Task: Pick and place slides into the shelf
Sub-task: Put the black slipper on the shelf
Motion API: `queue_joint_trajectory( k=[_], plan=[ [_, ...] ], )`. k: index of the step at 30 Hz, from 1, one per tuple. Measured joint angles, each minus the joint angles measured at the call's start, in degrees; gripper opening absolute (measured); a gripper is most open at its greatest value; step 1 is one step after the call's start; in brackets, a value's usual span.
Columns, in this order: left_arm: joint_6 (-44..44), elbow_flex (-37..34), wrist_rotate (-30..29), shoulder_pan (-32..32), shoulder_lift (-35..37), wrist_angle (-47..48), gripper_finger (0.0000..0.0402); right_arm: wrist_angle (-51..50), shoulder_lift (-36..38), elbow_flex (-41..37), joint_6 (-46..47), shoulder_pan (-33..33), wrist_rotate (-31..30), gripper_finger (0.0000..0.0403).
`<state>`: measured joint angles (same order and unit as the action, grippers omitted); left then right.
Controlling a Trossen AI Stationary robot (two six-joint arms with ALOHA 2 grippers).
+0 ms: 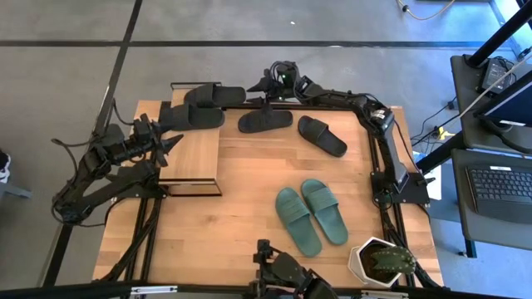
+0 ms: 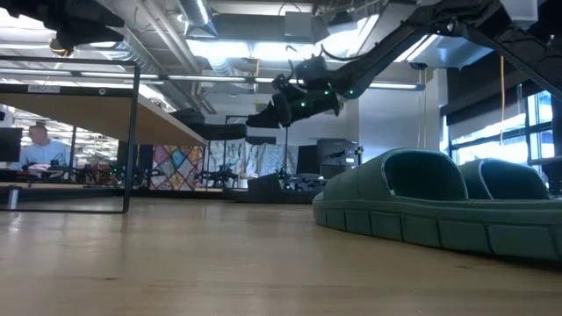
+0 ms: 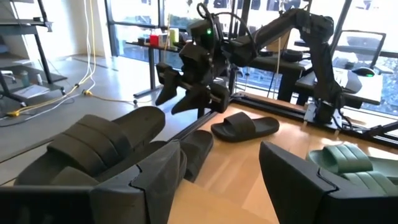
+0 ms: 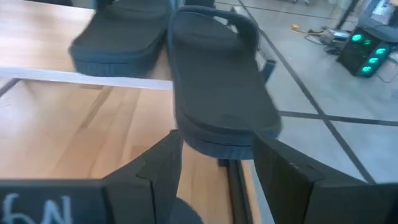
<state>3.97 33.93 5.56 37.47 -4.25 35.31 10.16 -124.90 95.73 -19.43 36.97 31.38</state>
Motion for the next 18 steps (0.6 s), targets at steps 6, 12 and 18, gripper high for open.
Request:
queue_joint_trajectory(
  k=[6,12,18],
  plan=[
    [0.02,0.0,0.01,0.0,0.0,-0.02,0.0212,0.51,-0.15,0.01,-0.08,0.0,-0.31,0.0193],
    [0.04,0.0,0.0,0.0,0.0,0.0,0.0212,1.61,-0.15,0.01,-0.12,-0.15,-0.44,0.0193],
    [0.07,0.0,0.0,0.0,0.0,0.0,0.0212,2.01,-0.15,0.01,-0.12,-0.27,-1.78,0.0193]
  ],
)
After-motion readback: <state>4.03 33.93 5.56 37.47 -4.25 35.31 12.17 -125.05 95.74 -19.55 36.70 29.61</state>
